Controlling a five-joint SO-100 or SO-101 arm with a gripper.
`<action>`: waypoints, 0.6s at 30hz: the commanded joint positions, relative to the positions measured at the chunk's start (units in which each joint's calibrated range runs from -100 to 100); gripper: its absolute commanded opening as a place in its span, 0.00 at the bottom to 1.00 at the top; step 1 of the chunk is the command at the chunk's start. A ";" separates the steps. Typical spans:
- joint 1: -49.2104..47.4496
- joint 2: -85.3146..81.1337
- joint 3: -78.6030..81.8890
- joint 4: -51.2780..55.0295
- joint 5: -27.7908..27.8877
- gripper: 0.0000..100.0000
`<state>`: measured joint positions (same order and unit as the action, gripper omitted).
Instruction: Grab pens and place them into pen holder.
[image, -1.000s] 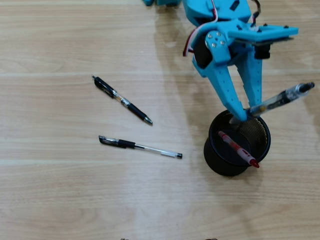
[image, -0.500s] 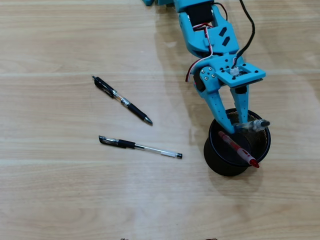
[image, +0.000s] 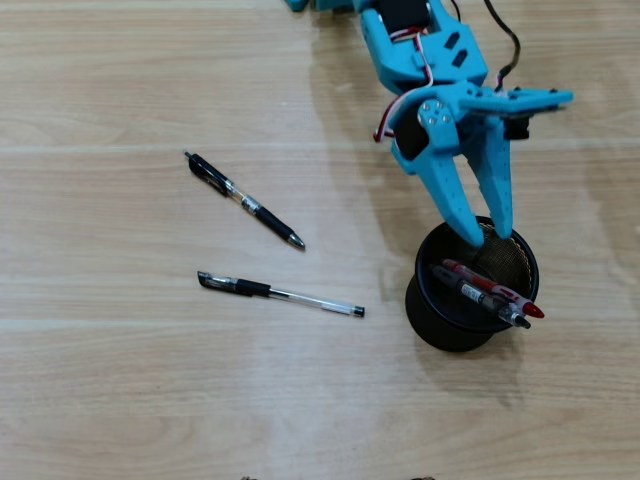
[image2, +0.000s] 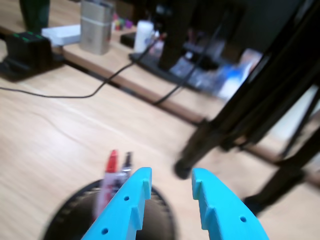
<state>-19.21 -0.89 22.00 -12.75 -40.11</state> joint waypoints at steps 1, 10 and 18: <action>5.98 -11.11 -5.57 33.59 11.10 0.10; 26.79 3.51 -18.70 80.69 31.23 0.14; 26.22 26.16 -35.54 82.75 34.73 0.14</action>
<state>6.96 20.69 -5.00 68.48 -6.16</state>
